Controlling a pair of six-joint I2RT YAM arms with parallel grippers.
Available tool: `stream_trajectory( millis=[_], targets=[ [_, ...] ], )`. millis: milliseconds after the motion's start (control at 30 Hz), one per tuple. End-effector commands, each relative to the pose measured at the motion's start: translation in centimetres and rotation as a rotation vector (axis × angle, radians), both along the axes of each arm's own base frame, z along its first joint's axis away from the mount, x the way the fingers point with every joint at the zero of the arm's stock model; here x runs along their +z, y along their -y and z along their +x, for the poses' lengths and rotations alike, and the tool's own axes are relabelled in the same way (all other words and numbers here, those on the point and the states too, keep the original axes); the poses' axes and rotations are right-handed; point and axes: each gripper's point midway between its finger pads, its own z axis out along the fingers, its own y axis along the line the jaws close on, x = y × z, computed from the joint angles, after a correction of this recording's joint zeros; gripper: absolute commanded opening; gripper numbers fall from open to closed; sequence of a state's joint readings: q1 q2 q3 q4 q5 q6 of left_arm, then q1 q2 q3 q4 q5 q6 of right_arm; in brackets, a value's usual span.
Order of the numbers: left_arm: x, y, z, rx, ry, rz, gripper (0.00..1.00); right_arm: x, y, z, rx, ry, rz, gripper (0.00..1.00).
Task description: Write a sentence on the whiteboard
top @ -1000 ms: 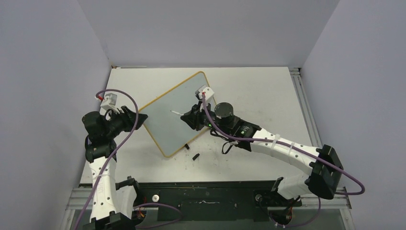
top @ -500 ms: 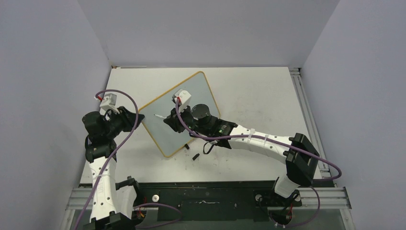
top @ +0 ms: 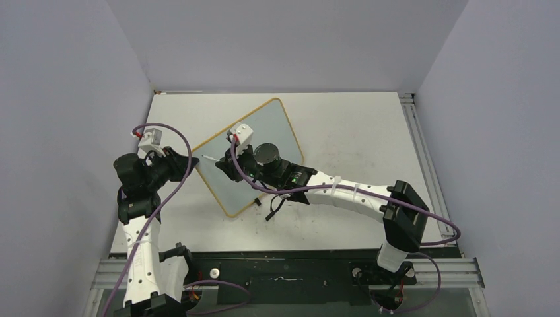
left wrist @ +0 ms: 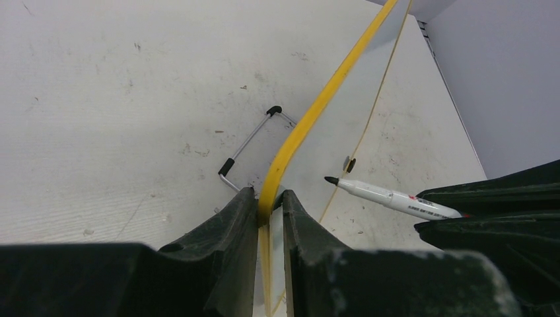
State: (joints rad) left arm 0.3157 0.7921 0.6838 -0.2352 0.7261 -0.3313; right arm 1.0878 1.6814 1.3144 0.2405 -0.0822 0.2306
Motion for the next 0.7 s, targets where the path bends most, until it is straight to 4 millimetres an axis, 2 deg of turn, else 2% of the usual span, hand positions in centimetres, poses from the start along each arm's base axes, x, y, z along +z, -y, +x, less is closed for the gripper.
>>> stream_trajectory(
  millis=[0, 400, 667],
  targets=[
    [1.7, -0.6, 0.4, 0.024, 0.050, 0.044, 0.07, 2.9, -1.3, 0.3, -0.001, 0.062, 0.068, 0.05],
    [1.7, -0.5, 0.3, 0.017, 0.054, 0.051, 0.01, 2.0, -2.0, 0.7, -0.015, 0.057, 0.050, 0.05],
    [1.8, -0.5, 0.3, 0.016, 0.059, 0.054, 0.00, 0.5, -2.0, 0.9, -0.027, 0.046, 0.012, 0.05]
  ],
)
